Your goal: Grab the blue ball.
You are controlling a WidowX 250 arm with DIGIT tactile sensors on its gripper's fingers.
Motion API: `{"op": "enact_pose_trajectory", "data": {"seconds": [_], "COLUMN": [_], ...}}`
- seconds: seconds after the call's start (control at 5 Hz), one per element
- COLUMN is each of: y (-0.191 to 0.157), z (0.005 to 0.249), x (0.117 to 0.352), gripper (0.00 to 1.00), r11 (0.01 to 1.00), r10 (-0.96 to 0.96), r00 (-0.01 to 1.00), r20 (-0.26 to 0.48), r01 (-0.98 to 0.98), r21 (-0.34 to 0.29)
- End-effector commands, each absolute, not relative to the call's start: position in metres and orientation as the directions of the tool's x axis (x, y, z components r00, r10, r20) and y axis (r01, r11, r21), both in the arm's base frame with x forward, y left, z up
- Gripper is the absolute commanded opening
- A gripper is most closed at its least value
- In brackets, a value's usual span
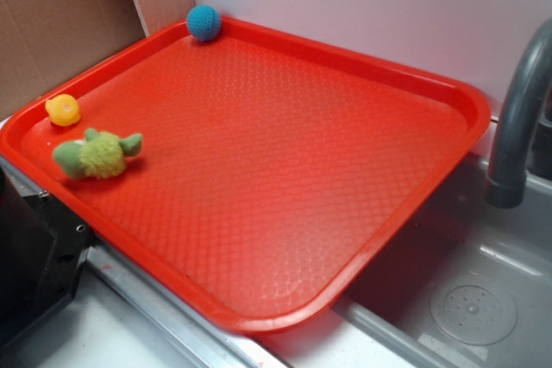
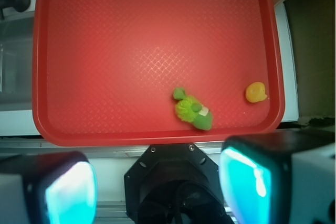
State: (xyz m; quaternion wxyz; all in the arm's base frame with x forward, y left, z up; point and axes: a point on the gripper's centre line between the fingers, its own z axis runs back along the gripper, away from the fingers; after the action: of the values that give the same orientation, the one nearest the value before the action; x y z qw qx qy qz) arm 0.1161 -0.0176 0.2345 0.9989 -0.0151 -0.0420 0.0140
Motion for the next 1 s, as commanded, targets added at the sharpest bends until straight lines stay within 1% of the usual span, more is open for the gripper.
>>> {"op": "enact_pose_trajectory", "data": {"seconds": [0.0, 0.2, 0.4, 0.6, 0.8], "y": [-0.018, 0.032, 0.059, 0.076, 0.107], "z": [0.234, 0.184, 0.138, 0.117, 0.107], "x": [0.116, 0.143, 0.173, 0.204, 0.239], "gripper": [1.00, 1.00, 1.00, 1.00, 1.00], "r11": [0.999, 0.955, 0.848, 0.699, 0.620], "r10": [0.029, 0.263, 0.486, 0.684, 0.742], "r00": [0.996, 0.961, 0.866, 0.706, 0.601], "r20": [0.083, 0.087, 0.122, 0.185, 0.295], "r01": [-0.027, -0.271, -0.500, -0.706, -0.783], "r21": [-0.031, 0.117, 0.174, 0.113, 0.036]}}
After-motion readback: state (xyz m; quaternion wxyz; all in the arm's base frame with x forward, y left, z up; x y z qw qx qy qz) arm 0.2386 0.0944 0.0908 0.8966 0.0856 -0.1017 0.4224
